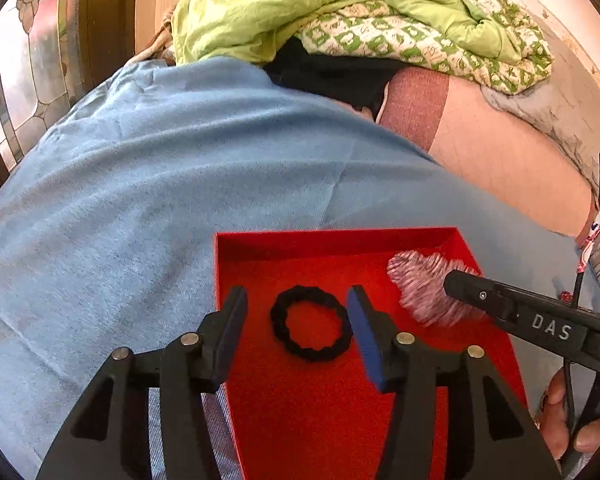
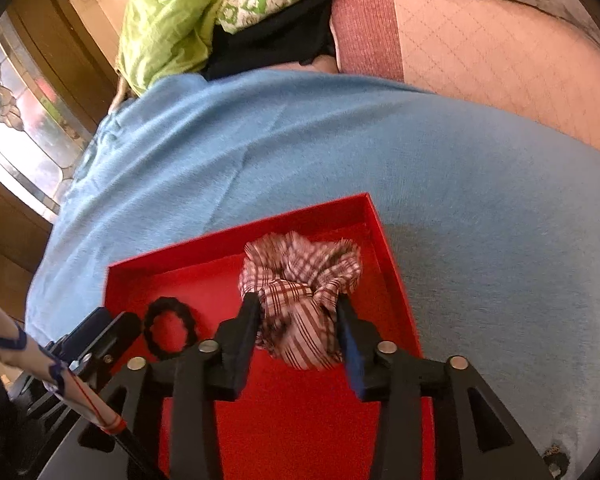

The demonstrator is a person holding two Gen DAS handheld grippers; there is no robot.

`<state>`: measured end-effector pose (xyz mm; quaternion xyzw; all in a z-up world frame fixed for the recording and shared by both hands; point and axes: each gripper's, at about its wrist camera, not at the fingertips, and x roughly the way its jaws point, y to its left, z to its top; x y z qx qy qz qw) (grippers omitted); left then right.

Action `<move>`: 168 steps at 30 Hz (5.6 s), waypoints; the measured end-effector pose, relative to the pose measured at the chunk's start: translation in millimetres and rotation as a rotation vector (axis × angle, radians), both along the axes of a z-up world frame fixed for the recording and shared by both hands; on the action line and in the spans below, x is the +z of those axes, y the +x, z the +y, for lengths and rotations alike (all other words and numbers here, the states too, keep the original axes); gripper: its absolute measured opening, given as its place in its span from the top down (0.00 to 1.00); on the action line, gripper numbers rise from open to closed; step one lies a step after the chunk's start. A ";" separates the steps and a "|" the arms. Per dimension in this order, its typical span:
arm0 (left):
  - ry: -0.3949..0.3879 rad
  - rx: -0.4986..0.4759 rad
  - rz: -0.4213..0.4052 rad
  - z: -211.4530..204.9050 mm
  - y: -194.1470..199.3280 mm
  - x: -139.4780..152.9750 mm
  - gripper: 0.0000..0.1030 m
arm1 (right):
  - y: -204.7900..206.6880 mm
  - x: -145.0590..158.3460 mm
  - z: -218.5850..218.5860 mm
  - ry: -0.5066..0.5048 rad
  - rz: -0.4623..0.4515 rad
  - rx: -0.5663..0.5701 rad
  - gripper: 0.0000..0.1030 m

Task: Organize jewelry
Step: 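Open the right tool to drop the plaid scrunchie into the tray, then grasp the black beaded bracelet from the jewelry pile with the right tool, then grasp the pearl bracelet with the left tool while the right tool holds the black bracelet, then carry both bracelets into the red tray and open both tools to release them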

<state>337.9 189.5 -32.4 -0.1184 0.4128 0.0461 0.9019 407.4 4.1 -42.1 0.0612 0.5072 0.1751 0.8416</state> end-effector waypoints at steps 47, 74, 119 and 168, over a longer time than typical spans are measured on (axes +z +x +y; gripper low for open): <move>0.128 -0.342 0.086 -183.8 -168.5 -21.6 0.30 | -211.3 -22.5 -276.5 0.237 0.018 -0.291 0.45; 0.179 -0.345 0.140 -186.7 -145.0 -52.7 0.14 | -158.0 -30.5 -277.8 0.280 0.016 -0.356 0.93; 0.125 -0.518 -0.210 -232.1 -124.5 21.1 0.91 | -182.4 15.7 -244.2 0.179 -0.214 -0.235 0.93; -0.027 -0.134 -0.099 -53.1 -61.1 5.2 0.91 | -121.8 9.0 -85.9 0.293 -0.075 -0.054 0.93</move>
